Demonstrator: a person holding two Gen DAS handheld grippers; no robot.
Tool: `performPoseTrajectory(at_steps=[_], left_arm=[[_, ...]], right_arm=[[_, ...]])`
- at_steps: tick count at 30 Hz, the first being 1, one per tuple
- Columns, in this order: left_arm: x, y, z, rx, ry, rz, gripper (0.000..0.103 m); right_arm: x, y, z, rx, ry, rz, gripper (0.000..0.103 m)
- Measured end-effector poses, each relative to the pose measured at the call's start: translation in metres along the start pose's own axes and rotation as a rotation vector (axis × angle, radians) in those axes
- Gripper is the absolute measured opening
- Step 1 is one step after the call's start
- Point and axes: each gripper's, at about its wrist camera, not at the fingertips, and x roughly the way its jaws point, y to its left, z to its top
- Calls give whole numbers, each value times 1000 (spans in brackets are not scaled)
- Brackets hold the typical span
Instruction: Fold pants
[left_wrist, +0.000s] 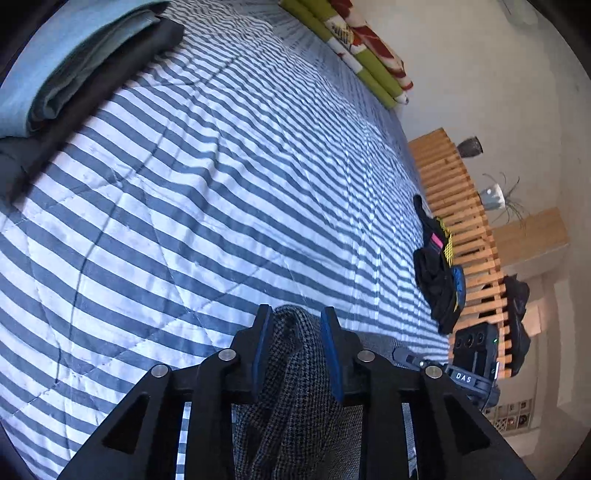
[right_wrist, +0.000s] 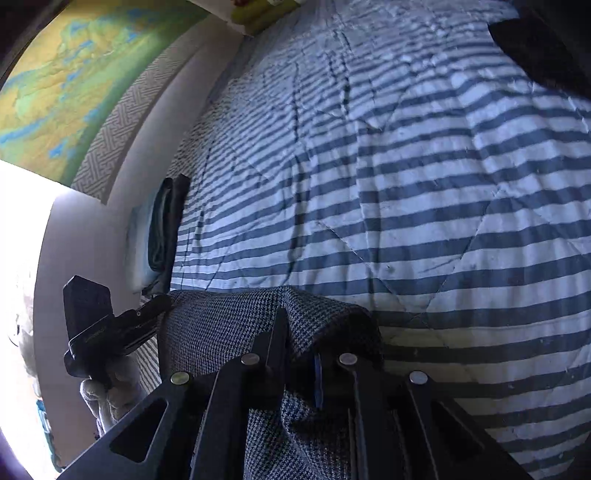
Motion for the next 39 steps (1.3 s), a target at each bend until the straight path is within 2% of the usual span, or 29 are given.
performPoseTrajectory(at_steps=[2,5,7,10,13,16,18,20,21,23,24,26,27,28,29,31,32,35,39], left_arm=[[-18,-2,0,32,-40,5,32],[-47,-22,-13,130,-93,9,31],[-58,-42,-29,206,-101,-8,31],[-50,-70,-54,300,-69,-30,31],[-23,-84,-69,357,-30,-28,31],[11,-80,-74,360,3,74,30],[27,-66,-76,348,22,120,27],[41,-45,-75,322,42,151,3],[44,-35,-74,309,47,138,2],[44,-21,-69,243,57,66,2],[41,-18,-67,216,60,54,1],[29,-24,-69,225,45,69,1],[21,-27,-73,235,33,69,3],[11,-30,-77,242,26,63,13],[1,-32,-83,243,21,57,30],[-19,-34,-96,245,6,40,48],[-27,-35,-103,245,-1,32,51],[-41,-33,-122,240,0,6,50],[-44,-29,-151,265,-7,50,50]], right_arm=[[-12,-6,-3,17,9,54,21],[-45,1,-17,-48,-42,0,31],[-72,14,-30,-103,-117,-36,31],[-93,41,-53,-203,-184,-61,31],[-81,66,-76,-289,-182,-45,31],[-48,82,-92,-362,-126,-81,31],[-25,76,-100,-385,-78,-125,31],[-4,61,-105,-392,-37,-186,28],[5,53,-106,-392,-27,-207,26],[8,46,-106,-413,-45,-219,25],[7,46,-105,-410,-39,-220,24],[3,50,-104,-403,-29,-239,24],[-2,53,-106,-412,-31,-250,24],[-8,55,-107,-414,-33,-247,26],[-17,56,-110,-410,-36,-233,27],[-38,54,-120,-393,-42,-191,31],[-49,52,-126,-378,-60,-181,33],[-69,41,-151,-345,-78,-123,34],[-71,35,-179,-338,-74,-132,34]])
